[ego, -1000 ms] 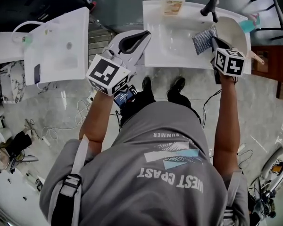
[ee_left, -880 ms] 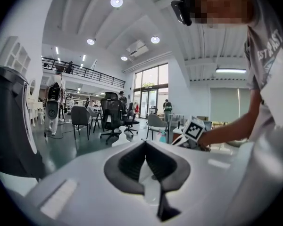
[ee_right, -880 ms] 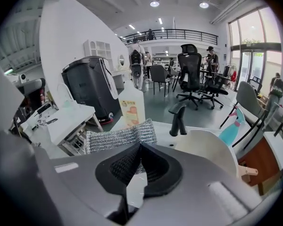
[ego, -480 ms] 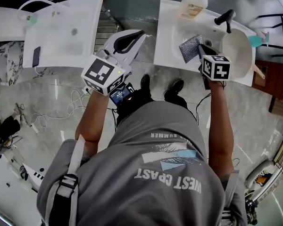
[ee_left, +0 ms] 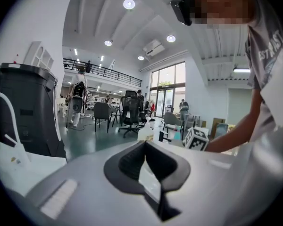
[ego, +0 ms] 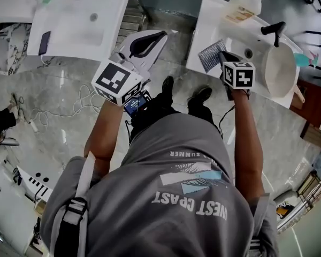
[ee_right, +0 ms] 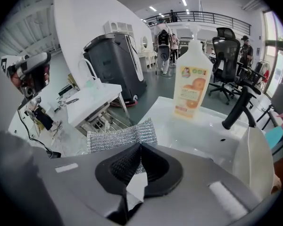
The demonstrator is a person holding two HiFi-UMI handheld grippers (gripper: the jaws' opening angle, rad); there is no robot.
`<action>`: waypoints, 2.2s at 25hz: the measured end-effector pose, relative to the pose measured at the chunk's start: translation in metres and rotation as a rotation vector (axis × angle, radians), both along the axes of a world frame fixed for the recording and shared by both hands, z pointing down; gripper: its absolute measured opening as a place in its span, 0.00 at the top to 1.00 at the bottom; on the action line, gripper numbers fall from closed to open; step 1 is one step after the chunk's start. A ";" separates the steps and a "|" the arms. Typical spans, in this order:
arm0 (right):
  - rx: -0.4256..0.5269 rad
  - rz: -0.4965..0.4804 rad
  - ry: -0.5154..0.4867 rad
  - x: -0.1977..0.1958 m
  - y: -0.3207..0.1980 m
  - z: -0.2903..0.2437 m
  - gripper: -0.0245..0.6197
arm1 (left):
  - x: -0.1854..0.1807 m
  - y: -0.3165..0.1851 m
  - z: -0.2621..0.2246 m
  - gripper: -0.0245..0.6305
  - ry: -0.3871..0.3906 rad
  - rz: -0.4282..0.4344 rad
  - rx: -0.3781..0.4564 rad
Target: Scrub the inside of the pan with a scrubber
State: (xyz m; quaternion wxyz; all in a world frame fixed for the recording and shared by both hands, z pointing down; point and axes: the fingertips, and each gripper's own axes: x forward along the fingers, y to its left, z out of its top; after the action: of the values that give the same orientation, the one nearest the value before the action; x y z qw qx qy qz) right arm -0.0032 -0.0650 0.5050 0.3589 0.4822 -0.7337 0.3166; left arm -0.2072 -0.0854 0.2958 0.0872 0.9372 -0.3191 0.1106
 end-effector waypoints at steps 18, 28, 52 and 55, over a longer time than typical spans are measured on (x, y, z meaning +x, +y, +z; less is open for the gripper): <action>-0.124 -0.111 0.111 -0.032 0.010 0.071 0.93 | -0.029 0.003 0.018 0.96 0.005 -0.062 -0.027; -0.111 -0.105 0.098 -0.026 0.017 0.068 0.83 | -0.019 0.010 0.012 0.96 0.005 -0.031 -0.020; 0.511 0.104 -0.320 0.009 0.028 -0.220 0.96 | 0.044 -0.006 -0.038 0.96 0.032 0.181 0.055; 0.599 0.146 -0.313 0.023 0.034 -0.258 0.96 | 0.054 -0.003 -0.042 0.96 0.031 0.212 0.054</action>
State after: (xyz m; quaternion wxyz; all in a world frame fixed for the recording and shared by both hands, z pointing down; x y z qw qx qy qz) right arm 0.0203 -0.0307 0.2474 0.0611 0.5631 -0.8037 0.1823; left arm -0.1534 -0.0885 0.2536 0.0546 0.9693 -0.2198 0.0961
